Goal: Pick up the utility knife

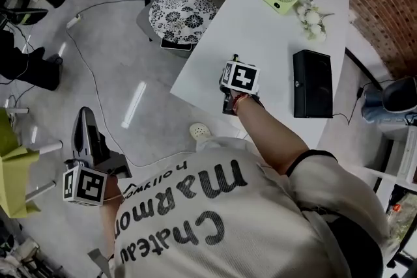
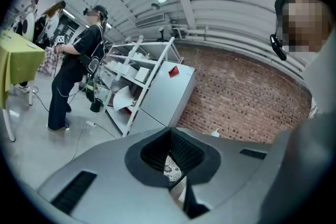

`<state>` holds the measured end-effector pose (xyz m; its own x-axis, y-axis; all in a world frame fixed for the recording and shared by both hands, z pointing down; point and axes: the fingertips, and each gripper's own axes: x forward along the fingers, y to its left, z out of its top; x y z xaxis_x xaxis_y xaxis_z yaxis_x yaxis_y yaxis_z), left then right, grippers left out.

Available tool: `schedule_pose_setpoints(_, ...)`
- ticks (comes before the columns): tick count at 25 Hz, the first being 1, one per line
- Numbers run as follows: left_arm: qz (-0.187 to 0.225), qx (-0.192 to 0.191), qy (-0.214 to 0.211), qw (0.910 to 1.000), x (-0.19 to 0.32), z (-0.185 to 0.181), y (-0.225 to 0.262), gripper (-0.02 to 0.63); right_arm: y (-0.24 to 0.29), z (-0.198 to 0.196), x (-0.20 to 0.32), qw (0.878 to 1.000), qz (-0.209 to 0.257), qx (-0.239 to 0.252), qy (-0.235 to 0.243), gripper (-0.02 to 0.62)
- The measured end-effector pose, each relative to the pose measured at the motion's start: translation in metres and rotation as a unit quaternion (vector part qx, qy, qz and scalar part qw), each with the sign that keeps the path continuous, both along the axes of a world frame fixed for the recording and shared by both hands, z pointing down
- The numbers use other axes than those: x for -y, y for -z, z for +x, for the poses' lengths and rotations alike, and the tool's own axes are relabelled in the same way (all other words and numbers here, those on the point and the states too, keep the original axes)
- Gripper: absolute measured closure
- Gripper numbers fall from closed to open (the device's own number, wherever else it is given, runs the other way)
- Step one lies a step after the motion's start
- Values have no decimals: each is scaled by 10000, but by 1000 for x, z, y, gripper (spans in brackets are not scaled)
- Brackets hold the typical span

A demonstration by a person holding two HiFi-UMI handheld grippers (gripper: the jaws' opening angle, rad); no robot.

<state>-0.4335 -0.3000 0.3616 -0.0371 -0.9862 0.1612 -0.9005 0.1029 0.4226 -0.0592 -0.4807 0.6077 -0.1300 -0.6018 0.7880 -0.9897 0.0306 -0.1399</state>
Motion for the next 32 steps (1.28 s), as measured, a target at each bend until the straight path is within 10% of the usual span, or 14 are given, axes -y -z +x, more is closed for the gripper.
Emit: schedule_pose_setpoints(32, 106, -114, -277, 9995, -19, 12, -4, 604, 21, 9, -36, 9994, 216, 257, -73, 534)
